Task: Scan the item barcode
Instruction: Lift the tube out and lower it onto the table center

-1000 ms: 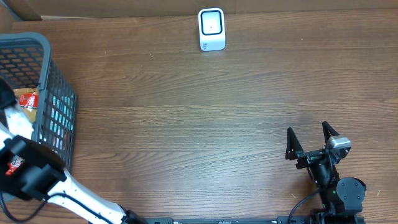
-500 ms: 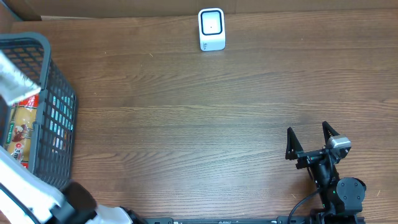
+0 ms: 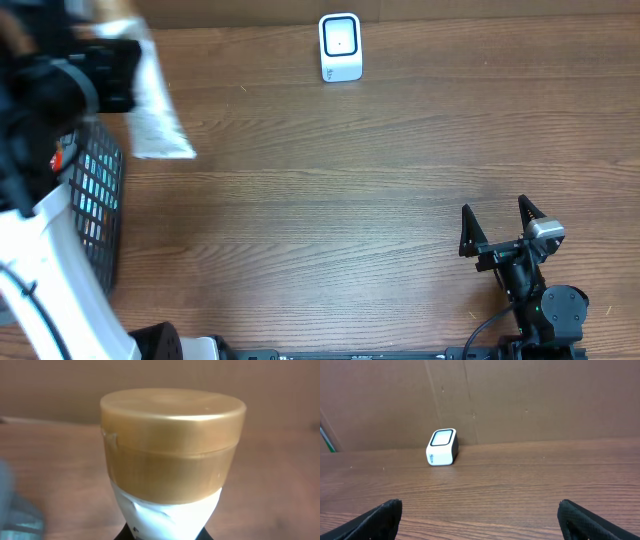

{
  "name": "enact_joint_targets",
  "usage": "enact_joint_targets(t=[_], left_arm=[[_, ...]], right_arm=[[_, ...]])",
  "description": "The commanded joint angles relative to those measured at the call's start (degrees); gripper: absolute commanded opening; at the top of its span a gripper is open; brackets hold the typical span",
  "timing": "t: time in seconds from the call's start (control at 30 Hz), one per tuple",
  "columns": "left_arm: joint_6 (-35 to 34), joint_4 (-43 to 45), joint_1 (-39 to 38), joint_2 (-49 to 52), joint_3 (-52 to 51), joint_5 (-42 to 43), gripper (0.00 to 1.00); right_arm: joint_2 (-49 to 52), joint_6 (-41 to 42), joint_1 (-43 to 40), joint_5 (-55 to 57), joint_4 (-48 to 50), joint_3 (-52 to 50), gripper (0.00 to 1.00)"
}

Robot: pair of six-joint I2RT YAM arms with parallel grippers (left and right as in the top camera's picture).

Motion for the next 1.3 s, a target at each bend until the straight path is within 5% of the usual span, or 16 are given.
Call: enact_joint_targets(t=[0.0,0.3,0.63,0.83,1.17,1.2,1.27], left_arm=[[-0.28,0.48,-6.34,2.03,-5.22,-5.35,0.04],[-7.91,12.41,-13.60,2.38,-31.39,-10.16,0.04],[-13.66,39.85,-18.14,2.43,-61.81,-10.14,0.04],[-16.50,51.52,-19.98,3.58,-68.57,-10.67,0.04],[-16.87,55.17,-22.38,12.37,-68.61,-11.19,0.04],[-16.87,55.17,-22.51,12.98,-68.61,-11.15,0.07],[-16.92,55.10,-22.58,13.55,-68.61,-10.58,0.31]], right_arm=[[-0.68,0.11,0.48,0.55,0.22,-0.61,1.00],[-0.68,0.11,0.48,0.55,0.22,-0.61,1.00],[-0.68,0.11,0.48,0.55,0.22,-0.61,1.00],[-0.68,0.11,0.48,0.55,0.22,-0.61,1.00],[-0.68,0.11,0.48,0.55,0.22,-0.61,1.00],[-0.68,0.11,0.48,0.55,0.22,-0.61,1.00],[-0.68,0.11,0.48,0.55,0.22,-0.61,1.00]])
